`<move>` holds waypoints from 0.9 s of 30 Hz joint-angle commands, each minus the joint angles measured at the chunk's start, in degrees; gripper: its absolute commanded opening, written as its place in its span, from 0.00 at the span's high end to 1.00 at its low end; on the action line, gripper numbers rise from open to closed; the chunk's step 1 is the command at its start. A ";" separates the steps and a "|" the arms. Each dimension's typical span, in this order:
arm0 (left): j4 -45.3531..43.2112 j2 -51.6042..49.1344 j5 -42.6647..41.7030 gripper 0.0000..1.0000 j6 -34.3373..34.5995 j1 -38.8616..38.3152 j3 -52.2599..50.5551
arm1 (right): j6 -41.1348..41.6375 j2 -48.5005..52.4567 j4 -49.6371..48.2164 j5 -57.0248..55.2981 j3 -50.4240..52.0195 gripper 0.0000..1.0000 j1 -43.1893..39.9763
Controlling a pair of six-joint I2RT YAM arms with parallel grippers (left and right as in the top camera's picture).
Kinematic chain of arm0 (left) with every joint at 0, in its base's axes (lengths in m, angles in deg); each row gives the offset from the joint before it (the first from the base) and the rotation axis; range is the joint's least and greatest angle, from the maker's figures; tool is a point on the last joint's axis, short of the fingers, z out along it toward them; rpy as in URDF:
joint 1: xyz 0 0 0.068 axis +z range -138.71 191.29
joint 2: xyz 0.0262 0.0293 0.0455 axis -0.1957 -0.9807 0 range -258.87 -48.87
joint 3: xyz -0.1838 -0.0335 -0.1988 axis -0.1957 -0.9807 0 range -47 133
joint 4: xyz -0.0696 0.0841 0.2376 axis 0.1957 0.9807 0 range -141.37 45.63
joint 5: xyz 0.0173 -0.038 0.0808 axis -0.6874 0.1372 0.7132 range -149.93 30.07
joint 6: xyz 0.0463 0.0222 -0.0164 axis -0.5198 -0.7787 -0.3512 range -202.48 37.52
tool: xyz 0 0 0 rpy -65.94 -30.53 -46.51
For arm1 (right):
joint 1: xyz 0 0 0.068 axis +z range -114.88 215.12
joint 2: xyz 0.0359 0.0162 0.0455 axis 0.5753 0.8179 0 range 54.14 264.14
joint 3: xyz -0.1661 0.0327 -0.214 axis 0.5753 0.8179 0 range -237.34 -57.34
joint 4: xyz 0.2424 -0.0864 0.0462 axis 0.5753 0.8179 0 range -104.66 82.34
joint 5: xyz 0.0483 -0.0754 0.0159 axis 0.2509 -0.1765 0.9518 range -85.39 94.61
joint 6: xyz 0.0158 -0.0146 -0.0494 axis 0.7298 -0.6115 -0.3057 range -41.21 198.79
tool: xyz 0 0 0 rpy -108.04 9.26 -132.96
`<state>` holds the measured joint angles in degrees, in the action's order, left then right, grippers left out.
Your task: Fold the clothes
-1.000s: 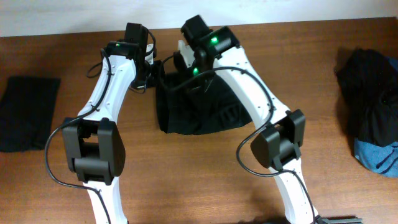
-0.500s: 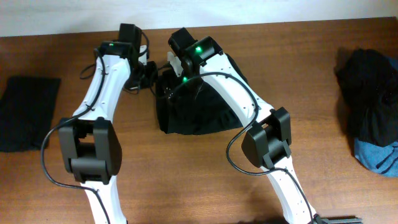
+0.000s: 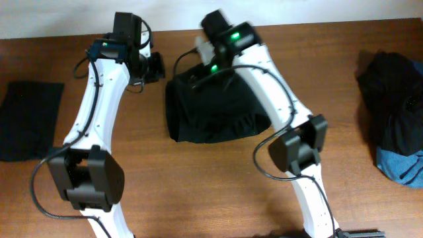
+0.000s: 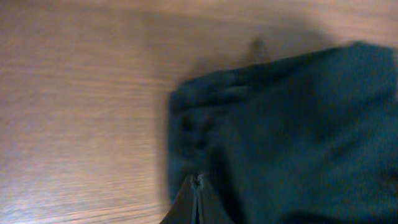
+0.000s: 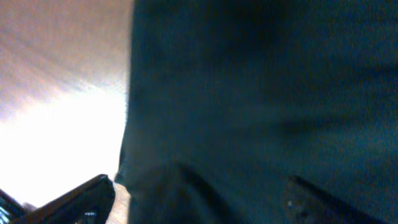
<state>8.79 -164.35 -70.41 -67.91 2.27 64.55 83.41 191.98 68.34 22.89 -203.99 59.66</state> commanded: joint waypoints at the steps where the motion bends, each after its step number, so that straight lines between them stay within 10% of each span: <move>1: -0.11 1.38 -4.83 1.00 -0.90 -3.41 1.11 | -0.98 -4.09 1.66 -1.05 -1.81 0.35 -3.17; 5: -0.35 1.38 -4.79 1.00 -0.90 -8.00 1.11 | -0.98 -3.61 5.16 -5.84 -1.75 0.96 -6.69; 27: -0.28 -14.60 10.51 1.00 -0.07 -18.58 0.96 | -4.39 -3.43 12.22 -11.23 -1.75 0.96 -20.06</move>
<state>7.64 -176.52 -63.81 -67.89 -16.64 65.07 80.59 189.51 80.38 11.31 -204.73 39.00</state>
